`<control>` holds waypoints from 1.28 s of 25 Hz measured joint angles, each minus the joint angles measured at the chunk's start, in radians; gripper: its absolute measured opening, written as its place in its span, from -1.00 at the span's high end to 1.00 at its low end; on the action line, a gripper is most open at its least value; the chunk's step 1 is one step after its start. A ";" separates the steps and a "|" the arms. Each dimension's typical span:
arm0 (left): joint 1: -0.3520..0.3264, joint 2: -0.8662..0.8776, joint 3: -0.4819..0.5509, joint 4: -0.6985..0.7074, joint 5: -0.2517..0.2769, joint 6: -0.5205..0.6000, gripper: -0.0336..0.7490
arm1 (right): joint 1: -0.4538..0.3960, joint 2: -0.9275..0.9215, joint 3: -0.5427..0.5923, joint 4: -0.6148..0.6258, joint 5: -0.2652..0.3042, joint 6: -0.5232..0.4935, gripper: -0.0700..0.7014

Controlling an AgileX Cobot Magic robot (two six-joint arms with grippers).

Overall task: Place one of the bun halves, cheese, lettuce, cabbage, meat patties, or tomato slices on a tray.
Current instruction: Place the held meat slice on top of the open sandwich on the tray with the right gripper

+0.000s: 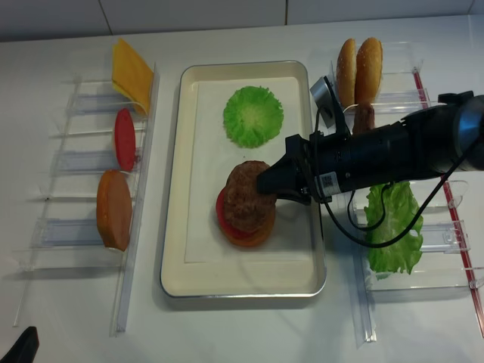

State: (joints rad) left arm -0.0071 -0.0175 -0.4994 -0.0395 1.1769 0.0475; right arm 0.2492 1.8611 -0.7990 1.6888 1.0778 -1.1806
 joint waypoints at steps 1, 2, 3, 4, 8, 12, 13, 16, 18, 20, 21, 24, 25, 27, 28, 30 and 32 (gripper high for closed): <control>0.000 0.000 0.000 0.000 0.000 0.000 -0.30 | 0.000 -0.001 0.000 0.000 0.000 0.000 0.40; 0.000 0.000 0.000 0.000 0.000 0.000 -0.30 | 0.000 -0.004 0.000 0.000 0.000 0.000 0.41; 0.000 0.000 0.000 0.000 0.000 0.000 -0.30 | 0.000 -0.006 0.000 0.000 0.000 0.000 0.41; 0.000 0.000 0.000 0.000 0.000 0.000 -0.30 | 0.000 -0.007 0.000 0.000 0.000 0.000 0.41; 0.000 0.000 0.000 0.000 0.000 0.000 -0.30 | 0.002 -0.018 0.001 0.016 0.016 -0.001 0.41; 0.000 0.000 0.000 0.000 0.000 0.000 -0.30 | 0.009 -0.020 0.001 0.026 0.056 -0.001 0.41; 0.000 0.000 0.000 0.000 0.000 0.000 -0.30 | 0.009 -0.020 0.001 0.029 0.056 -0.001 0.40; 0.000 0.000 0.000 0.000 0.000 0.000 -0.30 | 0.009 -0.020 0.001 0.029 0.052 -0.001 0.41; 0.000 0.000 0.000 0.000 0.000 0.000 -0.30 | 0.009 -0.020 0.001 0.017 0.036 -0.001 0.41; 0.000 0.000 0.000 0.000 0.000 0.000 -0.30 | 0.009 -0.020 0.001 -0.006 0.007 -0.001 0.40; 0.000 0.000 0.000 0.000 0.000 0.000 -0.30 | 0.009 -0.020 0.001 -0.011 0.002 0.001 0.41; 0.000 0.000 0.000 0.000 0.000 0.000 -0.30 | 0.009 -0.020 0.001 -0.012 0.003 0.003 0.41; 0.000 0.000 0.000 0.000 0.000 0.000 -0.30 | 0.009 -0.020 0.001 -0.012 0.005 0.003 0.41; 0.000 0.000 0.000 0.000 0.000 0.000 -0.30 | 0.009 -0.020 0.001 -0.012 0.005 0.003 0.41; 0.000 0.000 0.000 0.000 0.000 0.000 -0.30 | 0.009 -0.020 0.001 -0.012 0.005 0.005 0.41; 0.000 0.000 0.000 0.000 0.000 0.000 -0.30 | 0.009 -0.020 0.001 -0.012 0.005 0.005 0.41; 0.000 0.000 0.000 0.000 0.000 0.000 -0.30 | 0.009 -0.020 0.001 -0.012 0.011 0.001 0.40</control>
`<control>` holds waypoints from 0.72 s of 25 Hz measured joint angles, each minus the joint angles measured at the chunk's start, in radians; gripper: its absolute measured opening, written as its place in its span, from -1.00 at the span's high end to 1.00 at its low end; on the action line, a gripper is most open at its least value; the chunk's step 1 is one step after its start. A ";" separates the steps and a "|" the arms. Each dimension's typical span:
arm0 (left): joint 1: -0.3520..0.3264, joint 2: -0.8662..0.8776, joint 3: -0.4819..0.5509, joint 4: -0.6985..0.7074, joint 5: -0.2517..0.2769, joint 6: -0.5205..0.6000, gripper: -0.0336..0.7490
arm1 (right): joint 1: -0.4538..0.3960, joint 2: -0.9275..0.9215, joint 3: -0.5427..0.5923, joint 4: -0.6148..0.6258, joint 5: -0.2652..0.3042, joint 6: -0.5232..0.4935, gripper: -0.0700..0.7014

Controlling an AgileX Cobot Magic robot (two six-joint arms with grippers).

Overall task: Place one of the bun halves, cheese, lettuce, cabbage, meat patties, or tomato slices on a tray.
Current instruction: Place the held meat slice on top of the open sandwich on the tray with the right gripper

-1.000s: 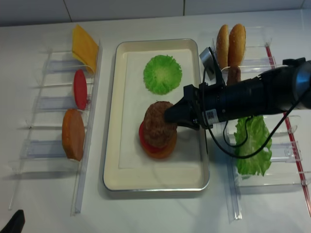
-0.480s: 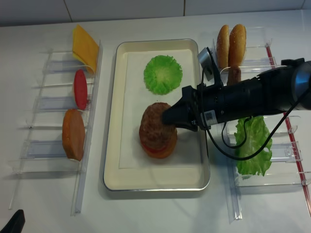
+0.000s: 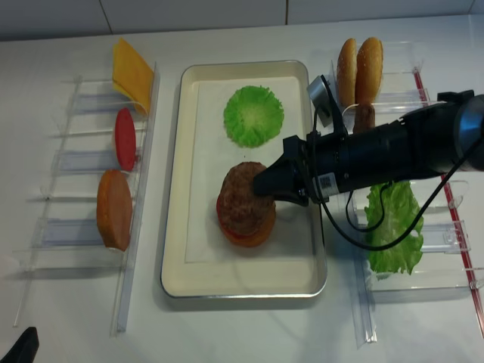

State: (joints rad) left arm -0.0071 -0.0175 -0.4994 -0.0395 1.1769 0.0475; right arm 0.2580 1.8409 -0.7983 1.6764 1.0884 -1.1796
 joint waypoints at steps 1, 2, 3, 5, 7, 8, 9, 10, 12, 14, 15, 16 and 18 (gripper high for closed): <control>0.000 0.000 0.000 0.000 0.000 0.000 -0.30 | 0.000 0.000 0.000 0.000 0.009 -0.005 0.41; 0.000 0.000 0.000 0.000 0.000 0.000 -0.30 | 0.000 0.000 0.000 0.000 0.017 -0.007 0.41; 0.000 0.000 0.000 0.000 0.000 0.000 -0.30 | 0.000 0.000 0.000 0.000 0.022 -0.009 0.40; 0.000 0.000 0.000 0.000 0.000 0.000 -0.30 | 0.000 0.000 0.000 -0.004 0.023 -0.013 0.38; 0.000 0.000 0.000 0.000 0.000 0.000 -0.30 | 0.000 0.000 0.000 -0.010 0.023 -0.013 0.30; 0.000 0.000 0.000 0.000 0.000 0.000 -0.30 | 0.000 0.000 0.000 -0.010 0.024 -0.015 0.23; 0.000 0.000 0.000 0.000 0.000 0.000 -0.30 | 0.000 0.000 0.000 -0.010 0.024 -0.015 0.17; 0.000 0.000 0.000 0.000 0.000 0.000 -0.30 | 0.000 0.000 0.000 -0.010 0.024 -0.015 0.12; 0.000 0.000 0.000 0.000 0.000 0.000 -0.30 | 0.000 0.000 0.000 -0.010 0.024 -0.015 0.01; 0.000 0.000 0.000 0.000 0.000 0.000 -0.30 | 0.000 0.000 0.000 -0.010 0.024 -0.019 -0.06; 0.000 0.000 0.000 0.000 0.000 0.000 -0.30 | 0.000 0.000 0.000 -0.010 0.024 -0.023 -0.09; 0.000 0.000 0.000 0.000 0.000 0.000 -0.30 | 0.000 0.000 0.000 -0.010 0.024 -0.029 -0.11; 0.000 0.000 0.000 0.000 0.000 0.000 -0.30 | 0.000 0.000 0.000 -0.010 0.024 -0.036 -0.14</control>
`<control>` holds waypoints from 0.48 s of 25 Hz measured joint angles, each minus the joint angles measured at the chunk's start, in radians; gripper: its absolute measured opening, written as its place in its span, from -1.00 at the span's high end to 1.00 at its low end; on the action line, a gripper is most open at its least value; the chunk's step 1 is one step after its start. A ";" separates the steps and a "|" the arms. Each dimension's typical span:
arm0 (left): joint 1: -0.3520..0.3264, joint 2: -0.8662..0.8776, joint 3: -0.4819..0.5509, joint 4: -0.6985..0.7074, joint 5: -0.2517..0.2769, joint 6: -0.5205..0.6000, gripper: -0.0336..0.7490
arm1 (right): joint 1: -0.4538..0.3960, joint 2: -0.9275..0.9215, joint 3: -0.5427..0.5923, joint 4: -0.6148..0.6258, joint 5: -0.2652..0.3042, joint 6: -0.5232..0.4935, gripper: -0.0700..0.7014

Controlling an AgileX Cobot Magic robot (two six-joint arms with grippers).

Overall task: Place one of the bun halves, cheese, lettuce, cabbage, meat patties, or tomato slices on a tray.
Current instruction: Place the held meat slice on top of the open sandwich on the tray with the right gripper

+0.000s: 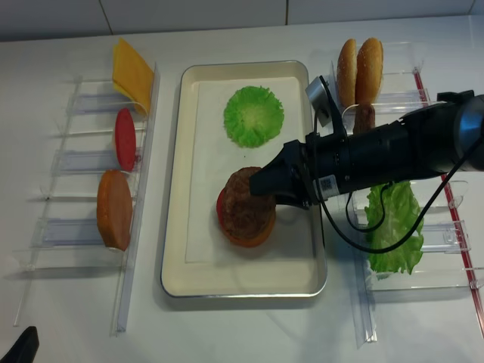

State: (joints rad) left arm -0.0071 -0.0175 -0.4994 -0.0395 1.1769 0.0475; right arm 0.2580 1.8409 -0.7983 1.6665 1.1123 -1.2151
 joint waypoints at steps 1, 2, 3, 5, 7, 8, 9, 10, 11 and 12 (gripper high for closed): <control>0.000 0.000 0.000 0.000 0.000 0.000 -0.30 | 0.000 0.000 0.000 -0.002 0.000 -0.002 -0.14; 0.000 0.000 0.000 0.000 0.000 0.000 -0.30 | 0.000 0.000 0.000 -0.003 0.000 -0.007 -0.14; 0.000 0.000 0.000 0.000 0.000 0.000 -0.30 | 0.000 0.000 0.000 -0.005 0.000 -0.014 -0.15; 0.000 0.000 0.000 0.000 0.000 0.000 -0.30 | 0.000 0.000 0.000 -0.015 0.000 -0.034 -0.15; 0.000 0.000 0.000 0.000 0.000 0.000 -0.30 | 0.000 0.000 0.000 -0.030 0.000 -0.052 -0.15; 0.000 0.000 0.000 0.000 0.000 0.000 -0.30 | 0.000 0.000 -0.004 -0.047 0.000 -0.056 -0.15; 0.000 0.000 0.000 0.000 0.000 0.000 -0.30 | 0.000 0.000 -0.013 -0.069 -0.002 -0.059 -0.15; 0.000 0.000 0.000 0.000 0.000 0.000 -0.30 | 0.000 0.000 -0.025 -0.088 -0.006 -0.059 -0.15; 0.000 0.000 0.000 0.000 0.000 0.000 -0.30 | 0.000 0.000 -0.036 -0.108 -0.012 -0.059 -0.15; 0.000 0.000 0.000 0.000 0.000 0.000 -0.30 | 0.000 0.000 -0.051 -0.128 -0.018 -0.056 -0.14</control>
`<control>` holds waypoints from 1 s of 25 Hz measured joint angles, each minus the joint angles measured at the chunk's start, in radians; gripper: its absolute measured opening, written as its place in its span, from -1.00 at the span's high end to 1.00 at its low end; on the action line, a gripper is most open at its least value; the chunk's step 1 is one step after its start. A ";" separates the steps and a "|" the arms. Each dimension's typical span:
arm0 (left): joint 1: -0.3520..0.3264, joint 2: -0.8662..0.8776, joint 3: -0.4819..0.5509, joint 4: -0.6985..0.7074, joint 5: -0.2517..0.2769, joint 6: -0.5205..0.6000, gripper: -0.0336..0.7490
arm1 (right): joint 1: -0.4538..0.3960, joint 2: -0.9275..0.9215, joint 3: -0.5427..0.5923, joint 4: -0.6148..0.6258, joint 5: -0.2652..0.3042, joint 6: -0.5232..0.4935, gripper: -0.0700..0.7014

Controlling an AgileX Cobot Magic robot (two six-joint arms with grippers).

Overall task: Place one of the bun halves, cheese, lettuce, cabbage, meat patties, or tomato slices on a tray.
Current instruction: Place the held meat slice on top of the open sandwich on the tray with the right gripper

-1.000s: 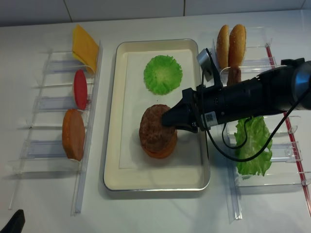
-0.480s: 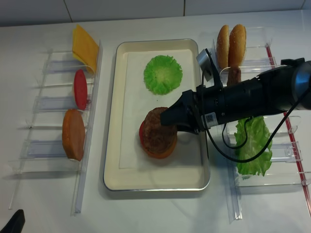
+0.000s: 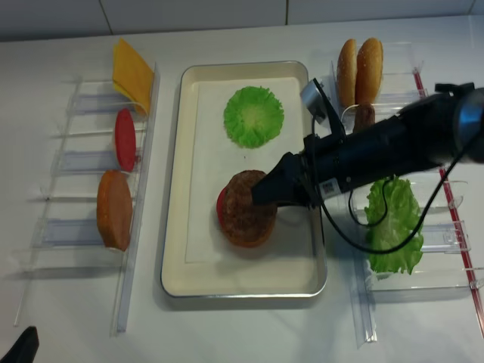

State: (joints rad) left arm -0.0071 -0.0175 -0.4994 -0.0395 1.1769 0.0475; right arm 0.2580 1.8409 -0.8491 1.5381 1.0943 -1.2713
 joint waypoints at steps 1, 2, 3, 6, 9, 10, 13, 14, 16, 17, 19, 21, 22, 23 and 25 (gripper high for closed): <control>0.000 0.000 0.000 0.000 0.000 0.000 -0.30 | 0.000 0.000 -0.015 -0.016 -0.004 0.006 -0.14; 0.000 0.000 0.000 0.000 0.000 0.000 -0.30 | 0.000 0.000 -0.031 -0.029 -0.009 0.016 -0.14; 0.000 0.000 0.000 0.000 0.000 0.000 -0.30 | 0.000 0.000 -0.046 -0.047 -0.014 0.021 -0.14; 0.000 0.000 0.000 0.000 0.000 0.000 -0.30 | 0.000 0.000 -0.095 -0.113 -0.039 0.056 -0.14; 0.000 0.000 0.000 0.000 0.000 0.000 -0.30 | 0.000 0.000 -0.138 -0.200 -0.049 0.107 -0.14; 0.000 0.000 0.000 0.000 0.000 0.000 -0.30 | 0.000 0.000 -0.147 -0.232 -0.049 0.124 -0.14; 0.000 0.000 0.000 0.000 0.000 0.000 -0.30 | 0.000 0.000 -0.177 -0.313 -0.048 0.161 -0.14; 0.000 0.000 0.000 0.000 0.000 0.000 -0.30 | 0.000 0.000 -0.186 -0.337 -0.048 0.171 -0.14; 0.000 0.000 0.000 0.000 0.000 0.000 -0.30 | 0.000 0.000 -0.214 -0.381 -0.046 0.204 -0.14; 0.000 0.000 0.000 0.000 0.000 0.000 -0.30 | 0.000 0.000 -0.228 -0.405 -0.044 0.220 -0.14; 0.000 0.000 0.000 0.000 0.000 0.000 -0.30 | 0.000 0.000 -0.264 -0.453 -0.039 0.254 -0.14; 0.000 0.000 0.000 0.000 0.000 0.000 -0.30 | 0.000 0.000 -0.297 -0.505 -0.033 0.287 -0.14; 0.000 0.000 0.000 0.000 0.000 0.000 -0.30 | 0.000 0.000 -0.316 -0.532 -0.026 0.304 -0.14; 0.000 0.000 0.000 0.000 0.000 0.000 -0.30 | 0.000 0.000 -0.336 -0.555 -0.016 0.323 -0.14; 0.000 0.000 0.000 0.000 0.000 0.000 -0.30 | 0.000 0.000 -0.375 -0.607 0.011 0.361 -0.14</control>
State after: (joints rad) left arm -0.0071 -0.0175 -0.4994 -0.0395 1.1769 0.0475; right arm 0.2580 1.8409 -1.2245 0.9309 1.1052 -0.9104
